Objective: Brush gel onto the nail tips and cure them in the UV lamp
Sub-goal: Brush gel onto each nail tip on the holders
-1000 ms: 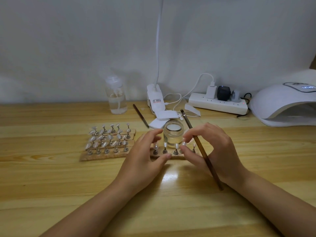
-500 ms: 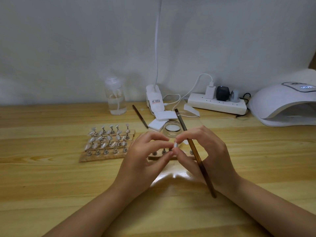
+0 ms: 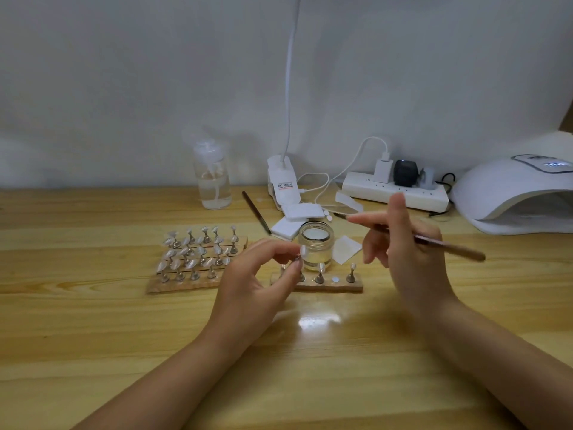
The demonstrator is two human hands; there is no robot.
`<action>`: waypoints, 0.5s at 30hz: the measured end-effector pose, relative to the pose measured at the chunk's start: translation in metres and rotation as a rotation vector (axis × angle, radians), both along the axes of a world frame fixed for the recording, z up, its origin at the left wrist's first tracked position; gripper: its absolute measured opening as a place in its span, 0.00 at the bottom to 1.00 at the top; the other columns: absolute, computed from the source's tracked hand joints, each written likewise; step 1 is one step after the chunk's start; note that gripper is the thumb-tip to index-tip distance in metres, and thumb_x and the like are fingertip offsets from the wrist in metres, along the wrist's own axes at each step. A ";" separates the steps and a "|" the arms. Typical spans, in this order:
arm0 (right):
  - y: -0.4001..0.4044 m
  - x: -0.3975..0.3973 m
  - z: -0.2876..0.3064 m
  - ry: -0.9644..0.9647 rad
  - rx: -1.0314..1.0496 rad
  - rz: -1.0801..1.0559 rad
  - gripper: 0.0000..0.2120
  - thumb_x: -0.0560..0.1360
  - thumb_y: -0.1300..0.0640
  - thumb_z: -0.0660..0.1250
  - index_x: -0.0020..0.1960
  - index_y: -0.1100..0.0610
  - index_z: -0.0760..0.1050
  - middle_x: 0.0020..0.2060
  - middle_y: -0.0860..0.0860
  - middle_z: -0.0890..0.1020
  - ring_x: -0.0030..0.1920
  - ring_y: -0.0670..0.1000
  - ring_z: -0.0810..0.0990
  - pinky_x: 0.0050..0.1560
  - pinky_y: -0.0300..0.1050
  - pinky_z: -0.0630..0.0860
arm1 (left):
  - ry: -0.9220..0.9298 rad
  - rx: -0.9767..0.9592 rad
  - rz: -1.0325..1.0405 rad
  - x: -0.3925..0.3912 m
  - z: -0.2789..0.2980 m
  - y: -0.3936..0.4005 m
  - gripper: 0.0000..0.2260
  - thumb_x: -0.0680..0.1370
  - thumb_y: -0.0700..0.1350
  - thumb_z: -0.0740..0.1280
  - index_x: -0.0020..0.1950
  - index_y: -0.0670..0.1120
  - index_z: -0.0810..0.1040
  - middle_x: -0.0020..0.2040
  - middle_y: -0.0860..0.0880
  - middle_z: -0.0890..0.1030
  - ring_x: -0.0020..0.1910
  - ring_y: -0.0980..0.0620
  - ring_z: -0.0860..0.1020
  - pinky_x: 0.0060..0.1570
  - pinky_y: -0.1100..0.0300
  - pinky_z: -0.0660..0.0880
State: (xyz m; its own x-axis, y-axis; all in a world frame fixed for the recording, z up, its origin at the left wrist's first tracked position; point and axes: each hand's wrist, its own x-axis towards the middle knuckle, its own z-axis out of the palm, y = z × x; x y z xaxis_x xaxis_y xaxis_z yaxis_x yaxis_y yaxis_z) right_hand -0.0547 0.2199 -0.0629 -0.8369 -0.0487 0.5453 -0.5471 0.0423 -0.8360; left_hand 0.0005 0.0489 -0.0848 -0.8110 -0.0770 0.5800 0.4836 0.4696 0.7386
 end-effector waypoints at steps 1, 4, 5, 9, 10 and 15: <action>0.000 -0.003 0.005 -0.066 0.006 0.006 0.25 0.74 0.41 0.49 0.41 0.52 0.82 0.20 0.53 0.70 0.22 0.42 0.68 0.29 0.26 0.66 | -0.002 0.007 -0.001 0.000 0.000 0.000 0.12 0.71 0.34 0.70 0.47 0.51 0.80 0.40 0.53 0.80 0.43 0.58 0.77 0.47 0.70 0.71; 0.000 -0.016 0.021 -0.143 0.153 0.026 0.29 0.76 0.39 0.47 0.42 0.52 0.83 0.22 0.51 0.68 0.23 0.41 0.66 0.26 0.27 0.62 | -0.014 0.032 0.002 0.000 0.001 0.000 0.12 0.71 0.34 0.70 0.46 0.51 0.80 0.41 0.52 0.81 0.43 0.58 0.77 0.47 0.69 0.72; 0.000 -0.022 0.026 -0.156 0.190 0.022 0.27 0.77 0.41 0.49 0.40 0.53 0.83 0.22 0.50 0.69 0.24 0.40 0.67 0.26 0.28 0.63 | -0.020 0.035 0.003 0.000 0.001 0.000 0.12 0.71 0.35 0.70 0.46 0.51 0.80 0.41 0.51 0.81 0.43 0.59 0.77 0.47 0.70 0.72; -0.008 -0.042 0.039 -0.113 0.292 -0.009 0.23 0.79 0.49 0.57 0.30 0.57 0.75 0.19 0.47 0.73 0.22 0.40 0.70 0.28 0.29 0.66 | -0.041 0.052 0.007 0.000 0.002 0.000 0.10 0.71 0.35 0.70 0.46 0.49 0.81 0.42 0.51 0.82 0.44 0.59 0.77 0.47 0.70 0.71; -0.011 -0.045 0.040 -0.087 0.334 -0.020 0.23 0.79 0.49 0.58 0.28 0.57 0.74 0.18 0.47 0.73 0.22 0.40 0.71 0.30 0.31 0.67 | -0.044 0.057 0.009 0.000 0.002 0.000 0.10 0.71 0.35 0.70 0.46 0.49 0.81 0.42 0.51 0.82 0.43 0.58 0.78 0.47 0.70 0.71; -0.028 -0.052 0.035 -0.063 0.577 -0.053 0.24 0.77 0.46 0.60 0.27 0.57 0.74 0.16 0.45 0.73 0.23 0.41 0.73 0.35 0.39 0.71 | -0.053 0.088 0.017 0.000 0.002 0.000 0.09 0.71 0.36 0.70 0.45 0.48 0.81 0.41 0.54 0.81 0.41 0.56 0.78 0.46 0.67 0.72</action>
State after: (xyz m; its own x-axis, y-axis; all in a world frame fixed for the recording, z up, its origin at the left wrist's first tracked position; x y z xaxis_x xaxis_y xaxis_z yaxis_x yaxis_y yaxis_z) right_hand -0.1066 0.1917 -0.0281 -0.8761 -0.2807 0.3919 -0.4820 0.5263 -0.7005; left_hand 0.0006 0.0487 -0.0832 -0.8386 -0.1397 0.5265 0.4352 0.4095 0.8018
